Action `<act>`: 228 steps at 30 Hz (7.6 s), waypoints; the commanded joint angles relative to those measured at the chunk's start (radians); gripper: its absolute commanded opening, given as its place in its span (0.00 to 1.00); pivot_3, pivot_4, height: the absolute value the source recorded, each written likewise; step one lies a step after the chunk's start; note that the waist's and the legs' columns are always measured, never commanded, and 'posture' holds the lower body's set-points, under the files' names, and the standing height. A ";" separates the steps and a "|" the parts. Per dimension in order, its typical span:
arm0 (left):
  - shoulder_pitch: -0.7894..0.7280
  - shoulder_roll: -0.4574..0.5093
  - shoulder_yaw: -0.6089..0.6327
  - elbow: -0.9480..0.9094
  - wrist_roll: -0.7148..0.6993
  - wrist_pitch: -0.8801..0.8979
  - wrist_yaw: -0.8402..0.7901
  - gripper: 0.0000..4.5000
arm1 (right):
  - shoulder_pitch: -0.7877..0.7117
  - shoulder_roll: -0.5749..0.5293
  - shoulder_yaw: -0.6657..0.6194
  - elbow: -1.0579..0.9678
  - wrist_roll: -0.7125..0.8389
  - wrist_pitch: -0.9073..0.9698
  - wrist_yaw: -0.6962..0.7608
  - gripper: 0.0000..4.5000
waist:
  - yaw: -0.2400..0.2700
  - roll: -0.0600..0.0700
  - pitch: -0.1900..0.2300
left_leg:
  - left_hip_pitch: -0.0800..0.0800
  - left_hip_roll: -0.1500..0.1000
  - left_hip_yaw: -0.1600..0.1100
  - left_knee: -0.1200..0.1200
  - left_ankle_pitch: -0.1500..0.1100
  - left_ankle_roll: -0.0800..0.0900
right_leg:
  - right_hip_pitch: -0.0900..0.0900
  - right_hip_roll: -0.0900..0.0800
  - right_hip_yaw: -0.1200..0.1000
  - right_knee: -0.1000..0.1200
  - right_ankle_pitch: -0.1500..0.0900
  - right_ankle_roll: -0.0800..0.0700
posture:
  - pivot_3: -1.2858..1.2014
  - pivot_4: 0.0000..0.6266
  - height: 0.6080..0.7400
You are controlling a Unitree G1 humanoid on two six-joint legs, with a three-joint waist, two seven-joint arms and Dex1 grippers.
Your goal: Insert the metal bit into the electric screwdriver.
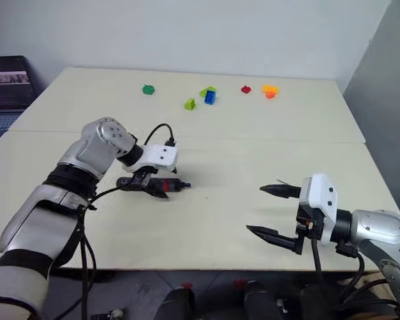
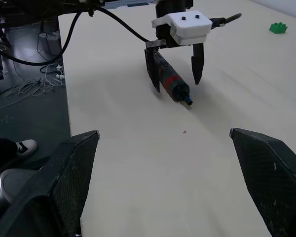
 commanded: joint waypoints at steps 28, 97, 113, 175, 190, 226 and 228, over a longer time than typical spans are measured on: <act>0.014 -0.061 -0.016 -0.039 0.056 0.017 -0.022 0.37 | -0.011 -0.007 -0.003 -0.045 0.027 0.020 -0.024 1.00 | 0.000 0.000 0.000 | 0.000 0.000 -0.001 0.000 0.000 0.000 | 0.001 0.000 -0.001 0.001 0.000 -0.001 | 0.52 0.24 1.00; 0.694 -0.328 0.502 -1.081 -0.604 0.460 0.873 0.36 | -0.276 -0.075 0.067 0.110 0.040 0.074 0.031 1.00 | 0.023 0.000 0.000 | -0.005 0.000 -0.004 0.014 0.000 0.000 | 0.002 0.000 -0.002 0.001 0.005 0.005 | 0.52 0.24 1.00; 0.721 -0.354 0.442 -1.108 -0.588 0.412 0.922 0.36 | -0.765 -0.138 0.469 0.811 -0.499 0.123 0.146 1.00 | 0.024 0.001 0.001 | -0.002 0.000 0.000 0.013 0.000 0.000 | 0.002 -0.001 0.001 0.000 0.006 0.003 | 0.52 0.24 1.00; 0.740 -0.393 0.394 -1.086 -0.526 0.275 1.026 0.36 | -0.959 0.075 0.604 1.300 -0.930 0.063 0.486 0.00 | 0.019 0.004 0.001 | -0.004 -0.001 0.000 0.013 0.000 0.000 | 0.002 -0.002 0.000 -0.002 0.008 0.002 | 0.52 0.24 1.00; 0.634 -0.469 0.403 -1.159 -0.608 0.410 1.085 0.36 | -0.860 0.328 0.053 0.837 -0.474 0.221 0.223 0.00 | 0.014 0.005 0.003 | -0.007 -0.002 -0.002 0.012 0.000 0.000 | 0.000 -0.002 -0.001 -0.002 0.008 0.002 | 0.52 0.24 1.00; 0.634 -0.255 0.375 -1.128 -0.788 0.447 0.689 0.36 | -0.755 0.436 -0.001 0.465 0.037 0.213 0.002 0.00 | -0.003 0.008 0.005 | -0.008 -0.001 -0.002 0.010 0.000 0.000 | -0.001 -0.001 -0.002 -0.003 0.008 0.002 | 0.52 0.24 1.00; 0.633 -0.232 0.351 -1.106 -0.781 0.434 0.635 0.36 | -0.734 0.431 0.002 0.443 0.039 0.206 0.000 0.00 | -0.004 0.008 0.005 | -0.008 -0.001 -0.002 0.010 0.000 0.000 | -0.001 -0.001 -0.002 -0.003 0.008 0.002 | 0.52 0.24 1.00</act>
